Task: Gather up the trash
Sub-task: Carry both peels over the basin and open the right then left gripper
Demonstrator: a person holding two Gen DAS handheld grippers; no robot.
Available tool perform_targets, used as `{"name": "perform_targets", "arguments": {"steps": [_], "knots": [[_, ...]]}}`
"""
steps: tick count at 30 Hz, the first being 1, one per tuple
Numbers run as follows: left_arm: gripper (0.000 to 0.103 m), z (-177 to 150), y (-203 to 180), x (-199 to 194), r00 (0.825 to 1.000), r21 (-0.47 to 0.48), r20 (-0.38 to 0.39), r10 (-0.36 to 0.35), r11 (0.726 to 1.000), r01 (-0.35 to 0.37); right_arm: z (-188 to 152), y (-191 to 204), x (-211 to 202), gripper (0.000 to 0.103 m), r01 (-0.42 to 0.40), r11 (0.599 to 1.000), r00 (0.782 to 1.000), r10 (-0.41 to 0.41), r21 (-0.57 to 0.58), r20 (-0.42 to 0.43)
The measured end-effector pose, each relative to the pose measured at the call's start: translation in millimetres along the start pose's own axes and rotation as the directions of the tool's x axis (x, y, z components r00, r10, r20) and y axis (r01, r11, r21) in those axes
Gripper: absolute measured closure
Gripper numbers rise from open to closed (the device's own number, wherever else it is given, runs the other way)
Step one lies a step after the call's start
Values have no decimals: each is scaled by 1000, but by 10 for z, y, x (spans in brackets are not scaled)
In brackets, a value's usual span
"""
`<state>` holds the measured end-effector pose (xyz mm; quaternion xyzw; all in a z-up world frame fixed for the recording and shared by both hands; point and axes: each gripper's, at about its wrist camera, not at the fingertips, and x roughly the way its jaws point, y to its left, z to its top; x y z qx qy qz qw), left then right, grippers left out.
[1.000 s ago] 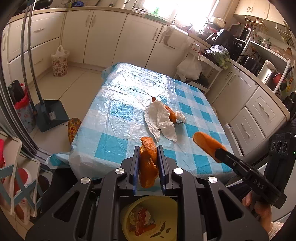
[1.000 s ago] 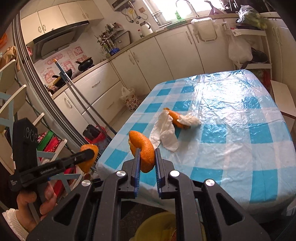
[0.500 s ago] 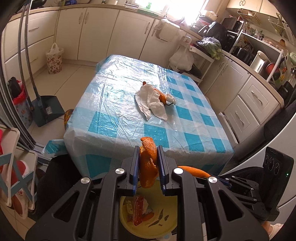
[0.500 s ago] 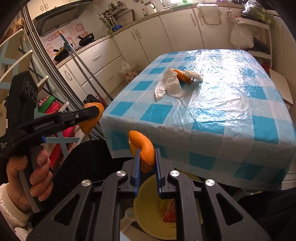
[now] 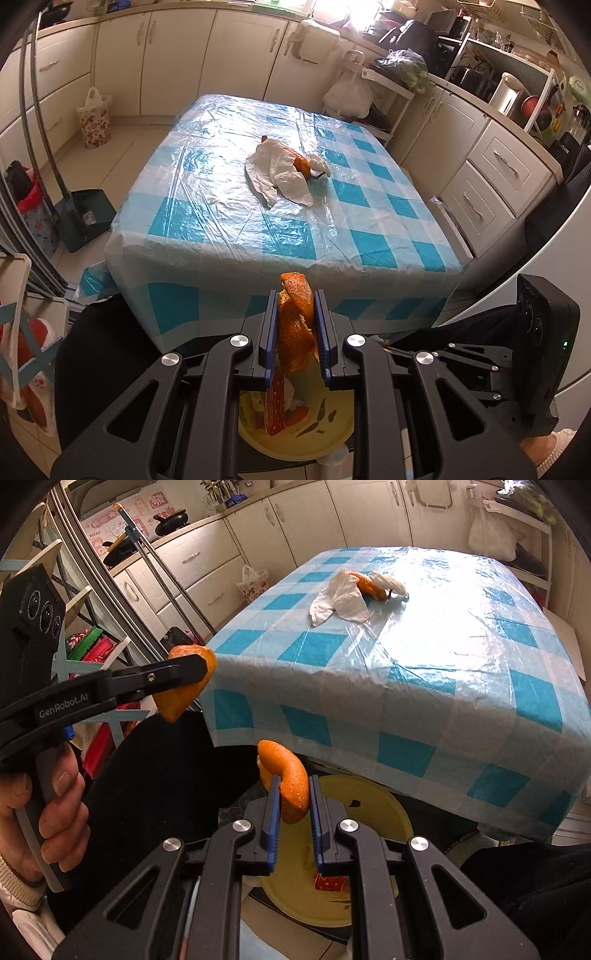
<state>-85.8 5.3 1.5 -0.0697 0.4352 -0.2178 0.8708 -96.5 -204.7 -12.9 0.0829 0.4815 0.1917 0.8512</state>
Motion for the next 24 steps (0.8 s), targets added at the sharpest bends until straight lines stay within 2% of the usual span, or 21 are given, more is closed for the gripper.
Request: {"name": "perform_targets", "arguments": {"steps": [14, 17, 19, 24], "knots": [[85, -176, -140, 174, 998, 47, -64, 14, 999, -11, -101, -76, -32, 87, 17, 1000, 999, -16, 12, -28], [85, -209, -145, 228, 996, 52, -89, 19, 999, -15, -104, -95, -11, 82, 21, 1000, 999, -20, 21, -41], [85, -229, -144, 270, 993, 56, -112, 23, 998, -17, -110, -111, -22, 65, 32, 999, 999, -31, 31, -36], [80, -237, -118, 273, 992, 54, -119, 41, 998, -35, -123, -158, -59, 62, 37, 998, 999, -36, 56, -19]]}}
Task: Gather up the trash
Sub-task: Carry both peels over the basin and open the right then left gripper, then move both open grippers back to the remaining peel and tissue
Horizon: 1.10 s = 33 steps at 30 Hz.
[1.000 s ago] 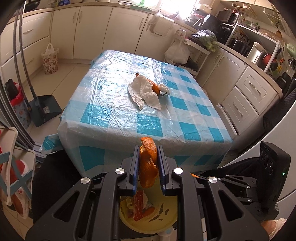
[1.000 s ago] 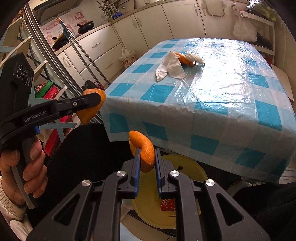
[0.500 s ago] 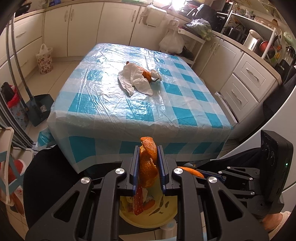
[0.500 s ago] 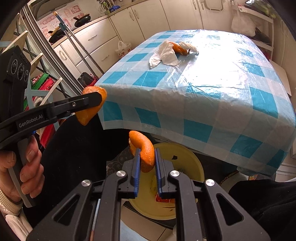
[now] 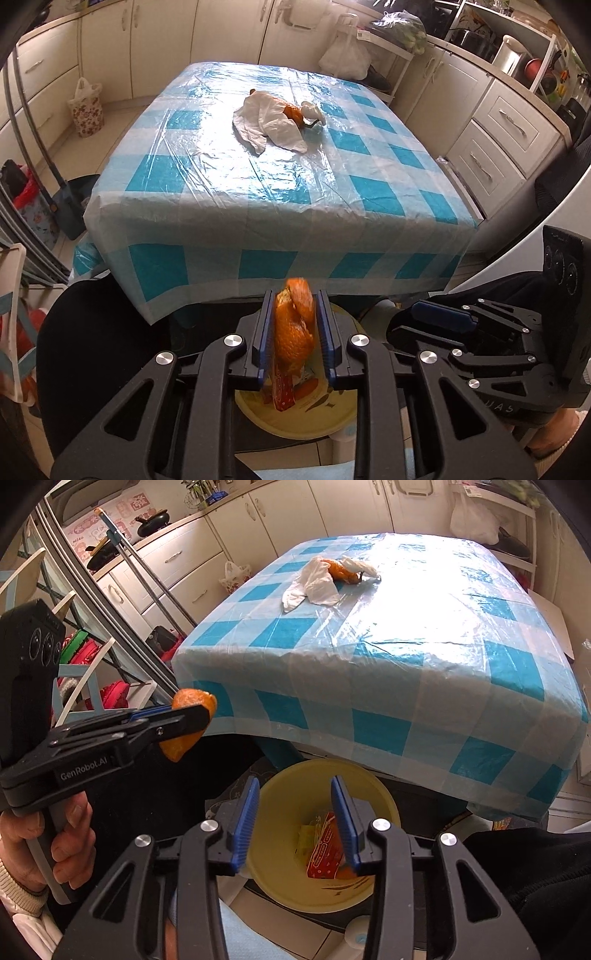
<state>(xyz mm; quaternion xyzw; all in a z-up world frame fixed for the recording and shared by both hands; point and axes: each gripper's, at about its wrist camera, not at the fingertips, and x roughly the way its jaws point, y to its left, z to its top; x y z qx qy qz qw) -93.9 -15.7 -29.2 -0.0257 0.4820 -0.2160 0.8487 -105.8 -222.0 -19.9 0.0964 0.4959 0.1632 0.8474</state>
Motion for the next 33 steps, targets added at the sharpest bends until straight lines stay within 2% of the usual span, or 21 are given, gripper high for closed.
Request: {"name": "perform_targets", "arguments": {"steps": [6, 15, 20, 33], "knots": [[67, 33, 9, -93, 999, -1, 30, 15, 1000, -15, 12, -48, -46, 60, 6, 1000, 1000, -7, 28, 23], [59, 89, 31, -281, 995, -16, 97, 37, 999, -35, 35, -102, -147, 55, 9, 998, 996, -14, 65, 86], [56, 135, 59, -394, 990, -31, 133, 43, 999, -39, 50, -119, -194, 53, 11, 997, 992, -21, 80, 121], [54, 159, 103, -480, 986, -53, 160, 50, 998, -42, 68, -129, -230, 52, 10, 996, 988, -23, 86, 152]]}}
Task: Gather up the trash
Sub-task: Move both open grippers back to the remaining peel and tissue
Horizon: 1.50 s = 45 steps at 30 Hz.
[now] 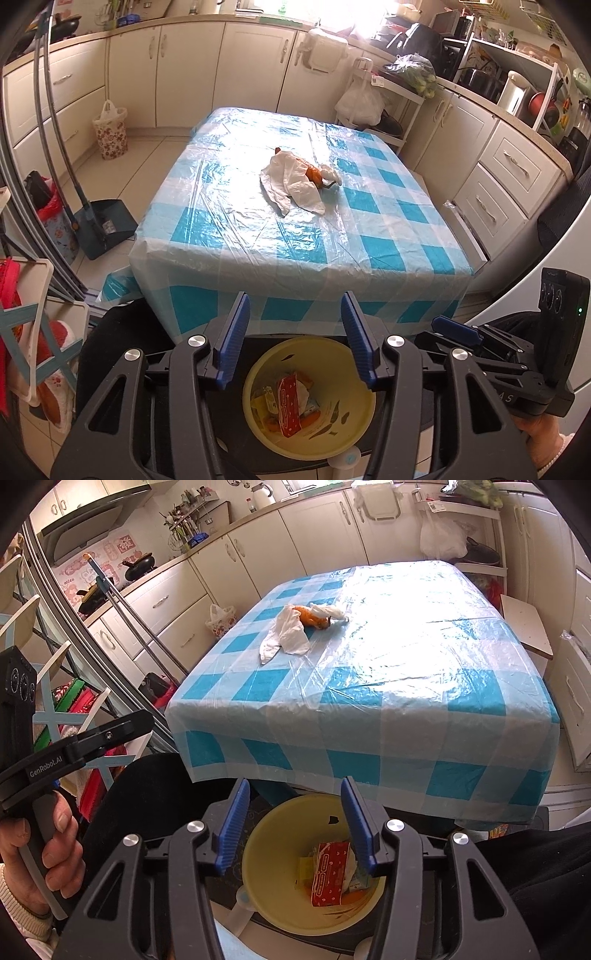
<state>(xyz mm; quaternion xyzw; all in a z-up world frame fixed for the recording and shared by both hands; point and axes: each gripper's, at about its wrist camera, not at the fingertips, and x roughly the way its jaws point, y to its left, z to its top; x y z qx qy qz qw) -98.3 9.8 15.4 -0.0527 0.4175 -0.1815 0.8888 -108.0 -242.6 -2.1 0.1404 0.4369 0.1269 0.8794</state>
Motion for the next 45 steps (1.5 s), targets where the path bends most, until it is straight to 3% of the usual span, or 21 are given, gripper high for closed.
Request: {"name": "perform_targets", "arguments": {"steps": [7, 18, 36, 45], "knots": [[49, 28, 64, -51, 1000, -24, 27, 17, 1000, -16, 16, 11, -36, 52, -5, 1000, 1000, 5, -1, 28], [30, 63, 182, -93, 996, -60, 67, 56, 997, -52, 43, 29, -39, 49, -6, 1000, 999, 6, -4, 46], [26, 88, 448, 64, 996, -113, 60, 70, 992, -63, 175, 8, -106, 46, 22, 1000, 994, -22, 0, 112], [26, 253, 544, 377, 998, -138, 21, 52, 989, -48, 642, -90, 109, 46, 77, 997, 994, -75, -24, 80]]}}
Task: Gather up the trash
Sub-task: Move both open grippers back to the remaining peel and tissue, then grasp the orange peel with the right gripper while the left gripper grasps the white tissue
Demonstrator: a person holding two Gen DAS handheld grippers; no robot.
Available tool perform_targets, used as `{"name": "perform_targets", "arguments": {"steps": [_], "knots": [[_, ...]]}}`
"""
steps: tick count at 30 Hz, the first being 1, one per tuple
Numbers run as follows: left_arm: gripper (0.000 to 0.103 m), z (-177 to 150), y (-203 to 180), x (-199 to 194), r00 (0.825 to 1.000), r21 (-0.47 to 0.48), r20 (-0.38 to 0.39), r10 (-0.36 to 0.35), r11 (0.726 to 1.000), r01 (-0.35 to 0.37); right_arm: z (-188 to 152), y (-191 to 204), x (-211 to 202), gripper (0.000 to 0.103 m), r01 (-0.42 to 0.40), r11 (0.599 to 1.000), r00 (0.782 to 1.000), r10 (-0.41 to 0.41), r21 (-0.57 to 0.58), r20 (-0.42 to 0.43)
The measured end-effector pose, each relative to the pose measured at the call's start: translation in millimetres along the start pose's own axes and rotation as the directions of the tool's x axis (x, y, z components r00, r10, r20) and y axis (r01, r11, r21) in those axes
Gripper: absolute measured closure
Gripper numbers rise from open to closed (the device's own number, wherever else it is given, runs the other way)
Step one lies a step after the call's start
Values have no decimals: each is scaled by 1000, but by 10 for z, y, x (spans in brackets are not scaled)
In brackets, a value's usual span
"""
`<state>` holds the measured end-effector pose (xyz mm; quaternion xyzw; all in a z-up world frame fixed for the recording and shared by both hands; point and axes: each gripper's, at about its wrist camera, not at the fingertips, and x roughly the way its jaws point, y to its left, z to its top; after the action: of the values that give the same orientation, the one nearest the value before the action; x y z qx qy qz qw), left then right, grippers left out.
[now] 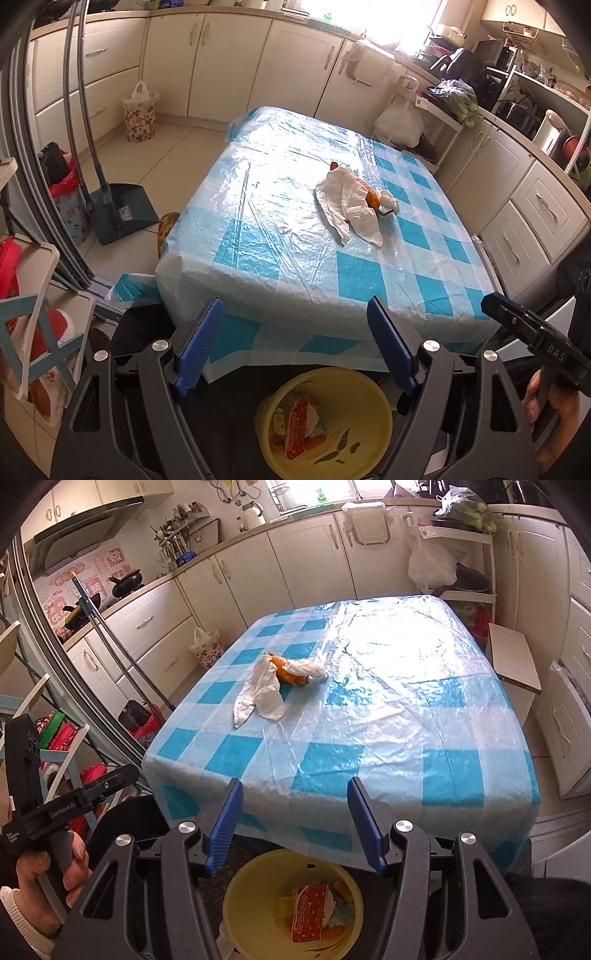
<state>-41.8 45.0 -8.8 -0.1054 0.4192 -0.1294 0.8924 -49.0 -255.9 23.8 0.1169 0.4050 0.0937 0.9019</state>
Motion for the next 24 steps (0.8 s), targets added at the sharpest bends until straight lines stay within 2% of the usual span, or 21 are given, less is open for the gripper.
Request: {"name": "perform_targets", "arguments": {"steps": [6, 12, 18, 24], "knots": [[25, 235, -92, 267, 1000, 15, -14, -15, 1000, 15, 454, 53, 396, 46, 15, 997, 999, -18, -78, -38], [21, 518, -353, 618, 1000, 80, -20, -15, 997, 17, 772, 85, 818, 46, 13, 993, 998, -20, -117, -63], [21, 778, -613, 1184, 998, 152, -56, 8, 988, 0, 963, -45, 1095, 46, -11, 998, 996, 5, -68, -85], [21, 939, -734, 1673, 993, 184, -108, 38, 983, -18, 1071, -192, 1268, 46, -29, 1000, 992, 27, -11, -127]]}}
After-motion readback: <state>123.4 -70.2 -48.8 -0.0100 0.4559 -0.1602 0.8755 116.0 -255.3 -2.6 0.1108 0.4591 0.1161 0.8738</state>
